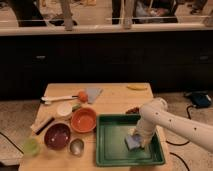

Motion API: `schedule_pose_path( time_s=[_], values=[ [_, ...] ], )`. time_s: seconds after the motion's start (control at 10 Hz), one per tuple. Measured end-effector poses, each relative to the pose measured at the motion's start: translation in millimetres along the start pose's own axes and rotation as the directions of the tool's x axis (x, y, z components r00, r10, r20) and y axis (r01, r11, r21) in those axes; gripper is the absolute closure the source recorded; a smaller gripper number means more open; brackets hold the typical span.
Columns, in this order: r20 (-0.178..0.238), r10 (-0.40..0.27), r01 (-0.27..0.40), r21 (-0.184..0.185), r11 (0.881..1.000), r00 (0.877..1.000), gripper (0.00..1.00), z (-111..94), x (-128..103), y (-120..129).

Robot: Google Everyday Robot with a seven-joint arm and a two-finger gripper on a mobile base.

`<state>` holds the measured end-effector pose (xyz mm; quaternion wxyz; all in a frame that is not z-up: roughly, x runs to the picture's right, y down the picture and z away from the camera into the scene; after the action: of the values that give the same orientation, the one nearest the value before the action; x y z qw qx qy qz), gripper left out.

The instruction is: Wipe tray with sponge

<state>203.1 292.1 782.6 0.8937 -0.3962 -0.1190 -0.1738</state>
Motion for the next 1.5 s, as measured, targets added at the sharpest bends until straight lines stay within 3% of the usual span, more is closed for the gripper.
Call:
schedule_pose_path(
  time_s=[0.2,0.6,0.8,1.0,1.3,1.5],
  values=[
    [-0.007,-0.004,0.004,0.004,1.000,1.000,1.00,-3,2,-2],
    [-0.035,-0.034,0.035,0.045,0.998,0.999,1.00,-30,5,-29],
    [-0.036,-0.090,0.092,0.048,0.995,0.995,1.00,-33,-16,-44],
    [-0.034,-0.185,0.186,0.036,0.982,0.982,1.00,-32,-45,-50],
    [-0.025,-0.279,0.279,0.022,0.960,0.960,1.00,-31,-72,-16],
    [-0.029,-0.278,0.279,0.021,0.960,0.960,1.00,-33,-69,8]
  ],
)
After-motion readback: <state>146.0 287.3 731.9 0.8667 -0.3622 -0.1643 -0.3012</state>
